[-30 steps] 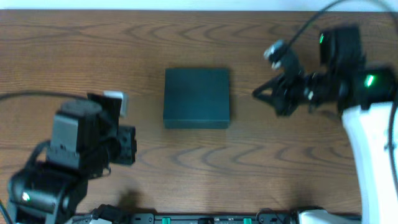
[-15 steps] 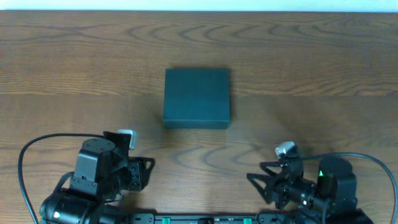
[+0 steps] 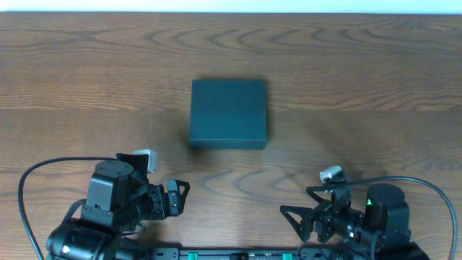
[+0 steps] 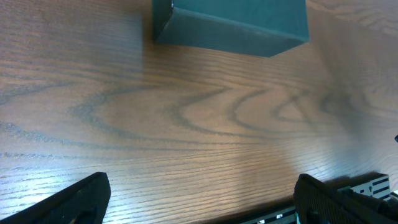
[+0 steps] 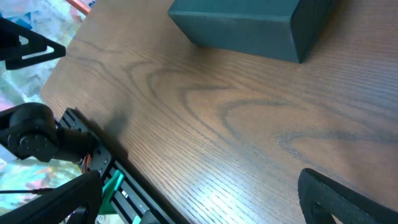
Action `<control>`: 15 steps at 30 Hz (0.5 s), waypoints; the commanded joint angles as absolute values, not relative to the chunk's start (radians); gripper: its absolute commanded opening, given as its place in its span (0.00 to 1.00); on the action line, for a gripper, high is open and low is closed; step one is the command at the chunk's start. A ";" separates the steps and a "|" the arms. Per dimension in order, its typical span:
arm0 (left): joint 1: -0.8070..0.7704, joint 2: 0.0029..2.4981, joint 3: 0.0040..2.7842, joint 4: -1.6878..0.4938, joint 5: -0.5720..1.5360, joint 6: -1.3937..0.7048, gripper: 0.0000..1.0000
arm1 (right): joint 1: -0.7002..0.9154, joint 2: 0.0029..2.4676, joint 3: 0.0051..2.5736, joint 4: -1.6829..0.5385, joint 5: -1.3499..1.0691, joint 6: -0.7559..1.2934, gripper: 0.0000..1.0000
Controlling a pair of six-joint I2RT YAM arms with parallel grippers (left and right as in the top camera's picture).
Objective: Pack container
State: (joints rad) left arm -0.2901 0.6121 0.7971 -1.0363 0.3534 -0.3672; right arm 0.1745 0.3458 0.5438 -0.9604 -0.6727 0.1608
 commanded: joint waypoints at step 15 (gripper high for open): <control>-0.167 0.297 0.565 -0.765 0.014 -0.089 0.95 | 0.180 0.341 0.540 -0.962 -0.669 0.176 0.99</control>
